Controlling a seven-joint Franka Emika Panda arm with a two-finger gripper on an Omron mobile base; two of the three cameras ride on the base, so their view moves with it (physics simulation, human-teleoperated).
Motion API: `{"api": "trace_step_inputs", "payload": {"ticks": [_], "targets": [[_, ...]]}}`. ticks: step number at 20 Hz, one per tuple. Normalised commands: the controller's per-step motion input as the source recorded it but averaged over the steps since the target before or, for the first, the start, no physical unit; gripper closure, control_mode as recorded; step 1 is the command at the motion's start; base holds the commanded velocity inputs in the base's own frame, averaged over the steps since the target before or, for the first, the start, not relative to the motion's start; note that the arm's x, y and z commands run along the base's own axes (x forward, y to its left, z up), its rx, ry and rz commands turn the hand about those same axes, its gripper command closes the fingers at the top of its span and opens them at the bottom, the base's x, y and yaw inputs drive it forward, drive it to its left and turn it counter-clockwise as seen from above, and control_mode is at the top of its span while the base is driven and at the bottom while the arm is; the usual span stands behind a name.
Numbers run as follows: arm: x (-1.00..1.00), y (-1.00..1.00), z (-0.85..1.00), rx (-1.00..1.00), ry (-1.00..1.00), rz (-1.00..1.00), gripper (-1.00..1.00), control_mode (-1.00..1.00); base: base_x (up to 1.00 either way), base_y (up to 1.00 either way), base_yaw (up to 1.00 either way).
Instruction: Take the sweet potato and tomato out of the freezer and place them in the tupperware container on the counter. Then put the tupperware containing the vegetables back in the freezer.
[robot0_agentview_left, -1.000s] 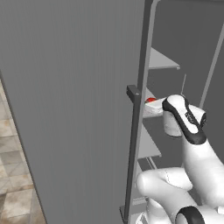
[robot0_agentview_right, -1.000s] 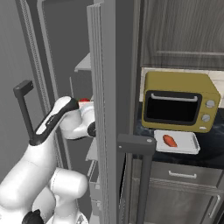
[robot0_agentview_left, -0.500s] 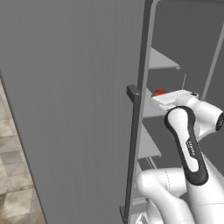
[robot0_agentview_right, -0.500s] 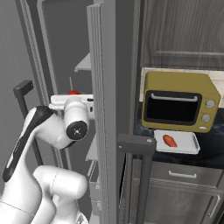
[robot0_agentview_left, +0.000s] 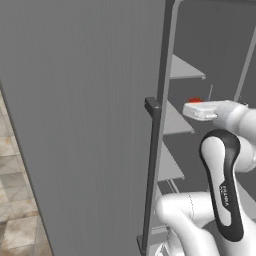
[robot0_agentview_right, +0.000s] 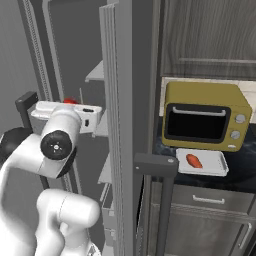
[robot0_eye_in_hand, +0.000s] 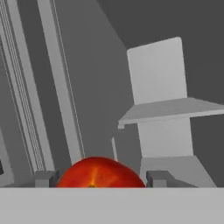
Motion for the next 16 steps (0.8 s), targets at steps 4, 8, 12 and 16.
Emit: {"api": "trace_step_inputs", "payload": {"ticks": [4,8,12,16], "targets": [[-0.55,0.05,0.48,0.08,0.26,-0.10,1.00,-1.00,0.00,0.00,0.00],[-0.41,0.12,0.23,0.03,0.34,-0.14,1.00,-1.00,0.00,0.00,0.00],[-0.33,0.13,-0.01,0.00,0.30,-0.13,1.00,-1.00,0.00,0.00,0.00],[-0.19,0.04,-0.15,0.00,0.22,-0.10,1.00,-1.00,0.00,0.00,0.00]]}}
